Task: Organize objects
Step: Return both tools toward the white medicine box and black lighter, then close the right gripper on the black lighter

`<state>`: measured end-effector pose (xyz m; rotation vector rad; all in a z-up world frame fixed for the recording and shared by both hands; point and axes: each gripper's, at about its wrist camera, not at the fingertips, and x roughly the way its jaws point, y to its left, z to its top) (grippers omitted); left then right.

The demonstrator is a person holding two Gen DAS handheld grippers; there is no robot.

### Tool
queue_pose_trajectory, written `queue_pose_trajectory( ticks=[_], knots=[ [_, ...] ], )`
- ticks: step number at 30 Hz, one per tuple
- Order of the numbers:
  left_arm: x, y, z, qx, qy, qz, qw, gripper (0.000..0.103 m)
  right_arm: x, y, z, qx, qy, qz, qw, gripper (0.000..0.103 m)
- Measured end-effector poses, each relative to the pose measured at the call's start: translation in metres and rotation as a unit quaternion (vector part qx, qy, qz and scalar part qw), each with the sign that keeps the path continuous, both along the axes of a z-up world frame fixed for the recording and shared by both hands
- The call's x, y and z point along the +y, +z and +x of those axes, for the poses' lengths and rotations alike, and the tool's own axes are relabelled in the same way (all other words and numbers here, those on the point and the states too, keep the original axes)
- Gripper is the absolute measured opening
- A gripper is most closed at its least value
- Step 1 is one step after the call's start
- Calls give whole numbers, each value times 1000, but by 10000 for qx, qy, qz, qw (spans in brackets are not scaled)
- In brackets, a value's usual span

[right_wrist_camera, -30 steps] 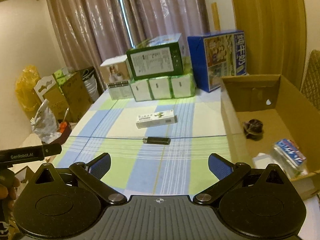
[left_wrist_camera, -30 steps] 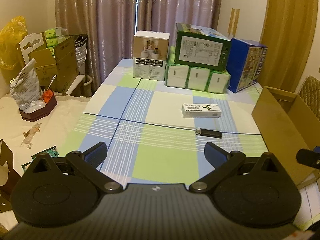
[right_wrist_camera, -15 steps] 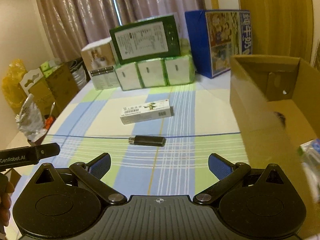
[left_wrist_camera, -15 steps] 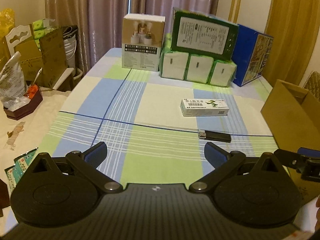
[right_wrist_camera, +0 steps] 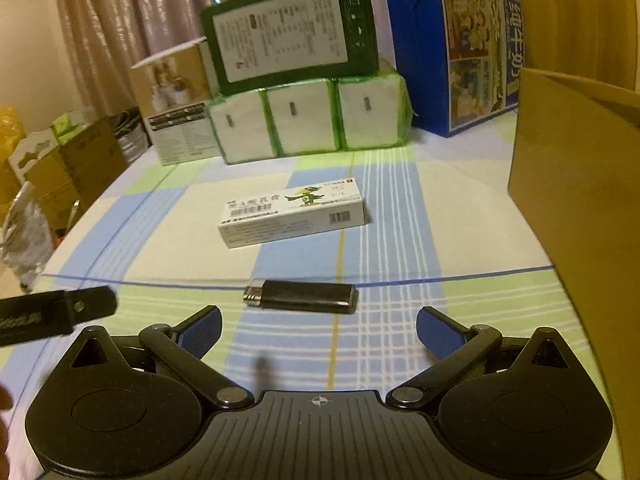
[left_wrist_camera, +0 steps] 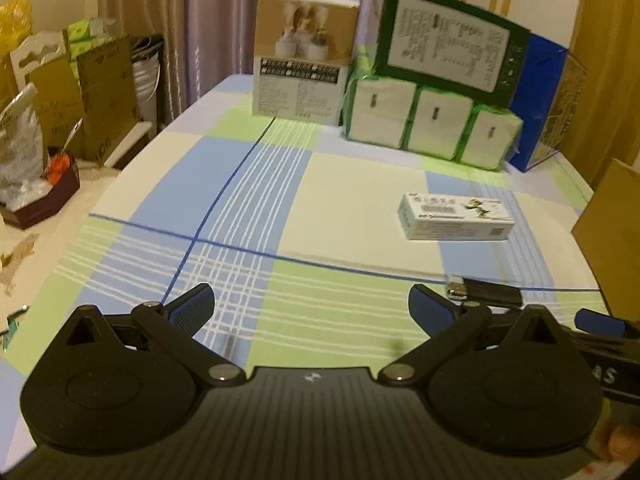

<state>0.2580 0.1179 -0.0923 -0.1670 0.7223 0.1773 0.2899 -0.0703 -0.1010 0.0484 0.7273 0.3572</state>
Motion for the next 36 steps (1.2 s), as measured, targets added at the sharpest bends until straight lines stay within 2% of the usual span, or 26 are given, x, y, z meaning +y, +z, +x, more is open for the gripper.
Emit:
queue_pose_trajectory(
  ticks=[5, 15, 20, 26, 36],
  knots=[
    [9, 0, 6, -104, 193, 2, 9998, 102, 19, -9, 15, -60, -91, -144, 9998, 101],
    [18, -6, 9, 3, 345, -184, 9992, 102, 44, -27, 27, -84, -237, -567, 9981, 96],
    [16, -8, 11, 67, 316, -218, 9992, 102, 49, -28, 29, -165, -311, -677, 9971, 91],
    [12, -9, 11, 88, 232, -201, 9995, 102, 50, -29, 29, -274, -284, -772, 9962, 80],
    [8, -12, 14, 93, 86, -188, 9997, 102, 35, -16, 26, -231, -289, -704, 9968, 79]
  ],
)
